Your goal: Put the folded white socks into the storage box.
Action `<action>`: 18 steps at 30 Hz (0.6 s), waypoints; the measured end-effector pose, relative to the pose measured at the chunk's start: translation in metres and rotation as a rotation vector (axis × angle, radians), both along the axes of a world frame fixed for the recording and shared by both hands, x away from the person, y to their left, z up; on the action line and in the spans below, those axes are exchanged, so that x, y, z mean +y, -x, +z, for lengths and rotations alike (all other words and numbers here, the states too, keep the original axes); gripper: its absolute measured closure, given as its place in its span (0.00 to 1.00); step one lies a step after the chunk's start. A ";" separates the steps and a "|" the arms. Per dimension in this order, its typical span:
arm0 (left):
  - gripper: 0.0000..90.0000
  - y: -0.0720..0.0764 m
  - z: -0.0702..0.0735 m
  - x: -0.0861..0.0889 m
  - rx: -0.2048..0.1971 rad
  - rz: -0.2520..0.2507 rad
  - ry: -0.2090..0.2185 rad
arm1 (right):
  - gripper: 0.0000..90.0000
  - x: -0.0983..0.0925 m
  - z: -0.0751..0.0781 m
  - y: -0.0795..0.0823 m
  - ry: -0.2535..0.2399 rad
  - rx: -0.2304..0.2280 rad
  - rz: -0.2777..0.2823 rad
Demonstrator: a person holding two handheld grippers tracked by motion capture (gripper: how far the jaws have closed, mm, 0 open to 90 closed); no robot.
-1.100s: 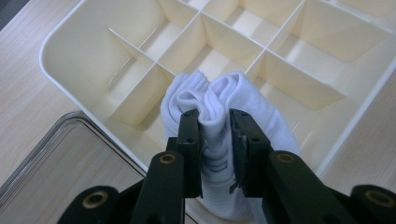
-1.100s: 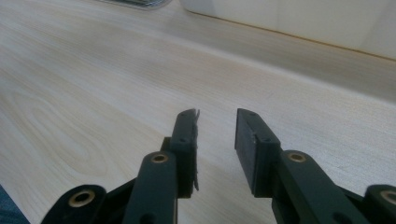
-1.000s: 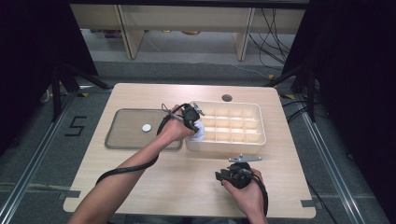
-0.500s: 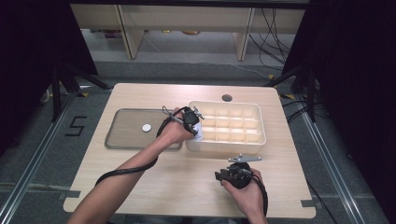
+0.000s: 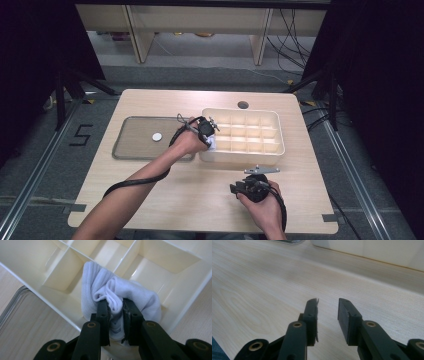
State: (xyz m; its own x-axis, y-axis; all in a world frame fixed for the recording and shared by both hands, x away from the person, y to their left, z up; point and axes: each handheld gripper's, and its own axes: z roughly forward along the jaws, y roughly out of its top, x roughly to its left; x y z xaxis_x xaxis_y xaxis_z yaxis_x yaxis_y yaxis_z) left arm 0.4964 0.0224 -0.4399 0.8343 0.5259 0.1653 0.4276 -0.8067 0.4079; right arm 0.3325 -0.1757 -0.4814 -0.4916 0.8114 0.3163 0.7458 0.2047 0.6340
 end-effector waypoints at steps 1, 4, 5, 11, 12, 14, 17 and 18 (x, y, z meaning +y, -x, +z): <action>0.85 0.000 0.000 0.000 0.001 -0.006 -0.009 | 0.77 0.000 0.000 0.000 0.000 -0.007 0.003; 0.85 0.000 -0.002 -0.002 0.014 -0.001 -0.022 | 0.77 0.000 0.000 0.000 0.000 -0.005 0.001; 0.85 0.000 -0.002 -0.002 0.014 -0.001 -0.022 | 0.77 0.000 0.000 0.000 -0.001 -0.004 0.000; 0.84 -0.002 0.000 0.003 0.038 0.008 0.024 | 0.77 -0.001 0.000 0.000 0.003 -0.011 0.002; 0.83 -0.002 0.003 0.005 0.036 0.003 0.033 | 0.77 0.000 0.000 0.000 0.003 -0.007 -0.001; 0.80 -0.002 0.010 0.009 0.036 0.003 0.072 | 0.76 0.000 0.000 0.000 0.003 -0.008 -0.002; 0.76 -0.004 0.023 0.015 0.020 0.009 0.167 | 0.76 0.000 0.002 0.001 -0.004 -0.002 -0.005; 0.74 -0.005 0.026 0.014 -0.001 0.036 0.203 | 0.76 0.000 0.004 0.002 0.040 -0.005 -0.032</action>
